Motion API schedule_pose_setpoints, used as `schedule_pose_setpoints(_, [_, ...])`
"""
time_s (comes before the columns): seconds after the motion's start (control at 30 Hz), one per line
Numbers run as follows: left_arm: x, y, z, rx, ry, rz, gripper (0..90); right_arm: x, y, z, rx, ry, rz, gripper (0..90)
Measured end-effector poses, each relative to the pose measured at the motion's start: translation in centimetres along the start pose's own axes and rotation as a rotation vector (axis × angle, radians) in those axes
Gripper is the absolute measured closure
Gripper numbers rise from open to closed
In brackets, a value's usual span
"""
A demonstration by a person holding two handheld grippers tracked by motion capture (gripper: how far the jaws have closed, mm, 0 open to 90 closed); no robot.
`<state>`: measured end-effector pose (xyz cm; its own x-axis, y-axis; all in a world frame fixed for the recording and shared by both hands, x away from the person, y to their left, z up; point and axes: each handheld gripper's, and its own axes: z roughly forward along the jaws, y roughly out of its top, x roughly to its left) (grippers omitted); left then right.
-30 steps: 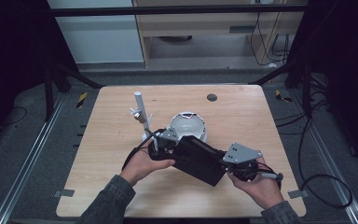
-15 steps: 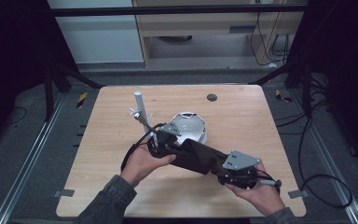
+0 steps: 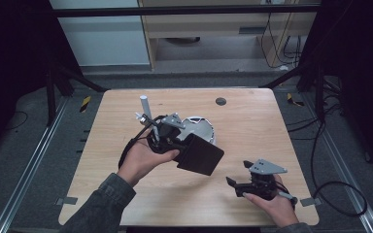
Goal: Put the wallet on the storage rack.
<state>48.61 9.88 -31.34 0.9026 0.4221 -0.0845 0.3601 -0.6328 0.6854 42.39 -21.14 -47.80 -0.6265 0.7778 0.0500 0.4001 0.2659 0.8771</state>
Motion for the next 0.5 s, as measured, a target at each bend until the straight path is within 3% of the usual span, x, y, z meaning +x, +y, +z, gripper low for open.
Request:
schedule_pose_setpoints(0.07, [0.0,0.1,-0.3,-0.004,-0.001,0.000,79.9,-0.4,-0.3,0.0,0.002,-0.018,0.018,9.6])
schedule_pose_setpoints(0.13, [0.0,0.4,-0.8,-0.006,0.001,0.002,79.9,-1.1,-0.7,0.2,0.034,-0.068,0.049,7.9])
schedule_pose_setpoints(0.27, [0.3,1.6,-2.0,-0.018,0.032,0.004,79.9,-2.0,-1.2,0.5,0.063,-0.132,0.094,6.7])
schedule_pose_setpoints(0.5, [0.8,2.8,-3.0,-0.035,0.064,0.006,79.9,-2.4,-1.4,0.8,0.087,-0.146,0.120,6.5])
